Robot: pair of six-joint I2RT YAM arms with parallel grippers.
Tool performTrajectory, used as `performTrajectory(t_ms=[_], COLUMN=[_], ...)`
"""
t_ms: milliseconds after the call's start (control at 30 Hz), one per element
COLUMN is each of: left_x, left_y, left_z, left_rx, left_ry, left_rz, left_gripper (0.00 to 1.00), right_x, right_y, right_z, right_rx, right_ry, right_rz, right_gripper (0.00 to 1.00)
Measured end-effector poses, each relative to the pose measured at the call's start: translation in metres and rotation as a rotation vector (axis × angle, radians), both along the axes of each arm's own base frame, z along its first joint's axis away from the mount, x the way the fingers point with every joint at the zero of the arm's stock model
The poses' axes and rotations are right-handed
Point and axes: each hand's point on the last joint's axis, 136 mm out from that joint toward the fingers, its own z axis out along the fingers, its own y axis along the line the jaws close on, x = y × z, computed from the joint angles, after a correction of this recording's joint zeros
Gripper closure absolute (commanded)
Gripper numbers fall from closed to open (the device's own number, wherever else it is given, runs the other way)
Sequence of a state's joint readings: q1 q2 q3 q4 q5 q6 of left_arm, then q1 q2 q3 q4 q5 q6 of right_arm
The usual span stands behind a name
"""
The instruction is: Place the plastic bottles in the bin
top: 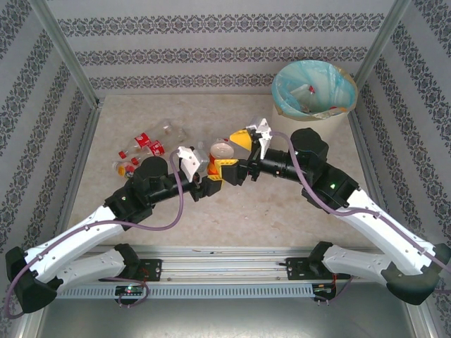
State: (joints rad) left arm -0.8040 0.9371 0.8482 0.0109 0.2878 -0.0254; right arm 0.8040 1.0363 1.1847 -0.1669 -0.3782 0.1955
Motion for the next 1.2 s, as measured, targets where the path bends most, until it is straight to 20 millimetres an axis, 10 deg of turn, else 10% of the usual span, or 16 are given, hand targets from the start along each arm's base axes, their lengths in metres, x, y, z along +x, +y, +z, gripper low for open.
performTrajectory(t_ms=[267, 633, 867, 1200], left_x=[-0.003, -0.003, -0.001, 0.022], left_y=[-0.003, -0.006, -0.008, 0.008], left_z=[0.004, 0.011, 0.016, 0.032], left_rx=[-0.012, -0.027, -0.038, -0.046], left_ry=[-0.011, -0.029, -0.045, -0.069], left_rz=[-0.008, -0.006, 0.009, 0.177], left_gripper=[1.00, 0.99, 0.26, 0.18], right_x=[0.010, 0.012, 0.012, 0.088], right_y=[0.014, 0.027, 0.022, -0.074], right_z=[-0.018, -0.032, -0.027, 0.066], right_rx=[-0.071, -0.108, -0.126, -0.126], right_ry=[0.009, 0.041, 0.010, -0.156], right_rz=[0.001, 0.036, 0.019, -0.419], right_gripper=[0.11, 0.46, 0.50, 0.51])
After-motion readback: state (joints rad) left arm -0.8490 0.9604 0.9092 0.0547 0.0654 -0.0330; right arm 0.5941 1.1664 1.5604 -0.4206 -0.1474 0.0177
